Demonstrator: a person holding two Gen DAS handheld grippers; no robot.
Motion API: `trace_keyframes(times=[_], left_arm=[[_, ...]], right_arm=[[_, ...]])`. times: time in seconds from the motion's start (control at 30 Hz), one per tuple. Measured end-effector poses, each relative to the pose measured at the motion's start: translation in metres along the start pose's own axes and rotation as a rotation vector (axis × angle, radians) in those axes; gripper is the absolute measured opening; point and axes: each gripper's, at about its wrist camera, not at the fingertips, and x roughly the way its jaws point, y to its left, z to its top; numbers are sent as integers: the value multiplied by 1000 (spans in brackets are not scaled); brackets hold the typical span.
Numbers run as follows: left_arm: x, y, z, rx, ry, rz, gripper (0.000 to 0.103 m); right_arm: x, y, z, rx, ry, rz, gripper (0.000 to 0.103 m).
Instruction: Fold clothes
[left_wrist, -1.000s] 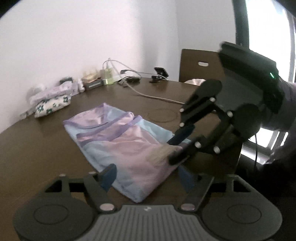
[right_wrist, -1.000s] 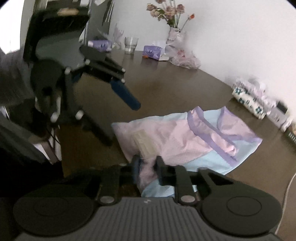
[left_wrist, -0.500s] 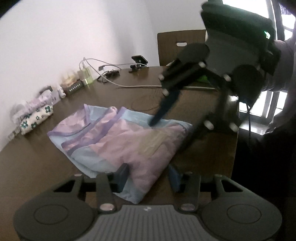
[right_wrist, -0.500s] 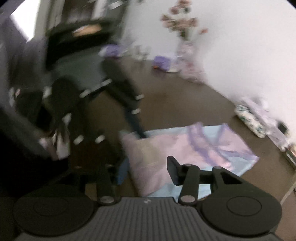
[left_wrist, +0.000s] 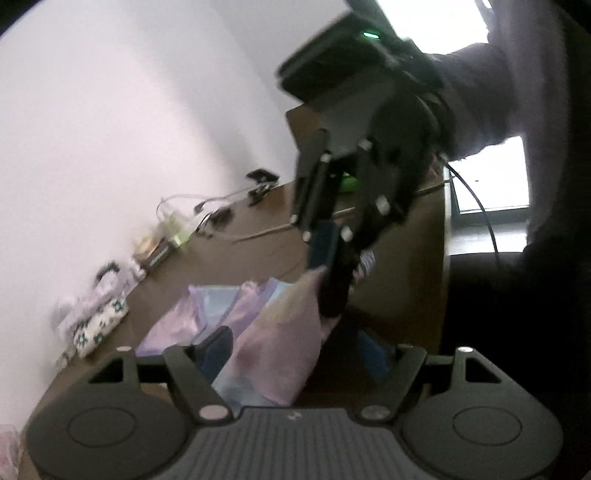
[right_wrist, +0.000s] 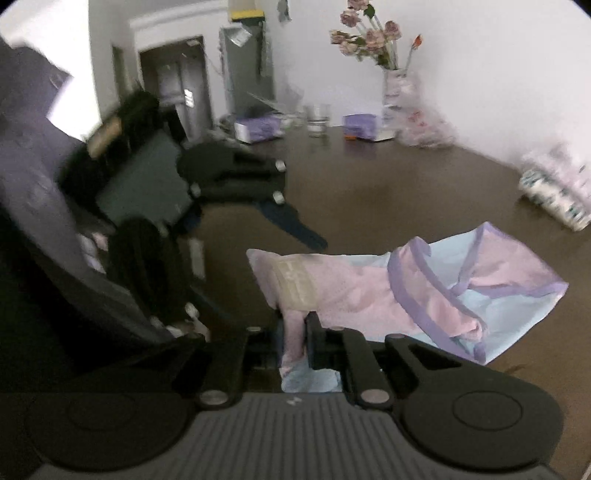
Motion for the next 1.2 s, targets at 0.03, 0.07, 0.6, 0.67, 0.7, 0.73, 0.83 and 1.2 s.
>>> trace_keyframes(times=[0.03, 0.07, 0.6, 0.67, 0.7, 0.73, 0.83, 1.2], left_arm=[[-1, -6, -1, 10, -9, 1, 73], [-2, -11, -3, 20, -13, -3, 71], [7, 58, -26, -650, 98, -351, 8], [8, 68, -28, -732, 107, -374, 8], [8, 72, -28, -756, 113, -379, 8], [8, 77, -28, -780, 117, -384, 8], [8, 87, -32, -865, 119, -395, 8], [4, 88, -29, -942, 117, -397, 8]], right_arm=[[-5, 1, 0, 14, -1, 35, 11], [-9, 2, -2, 28, 6, 67, 11], [-23, 70, -54, -215, -35, -296, 84], [-12, 80, -61, -320, -23, -343, 84], [-8, 84, -63, -348, -28, -344, 84], [-6, 88, -64, -373, -32, -344, 84], [-3, 95, -68, -397, -37, -335, 86], [35, 105, -74, -497, -121, -492, 61]])
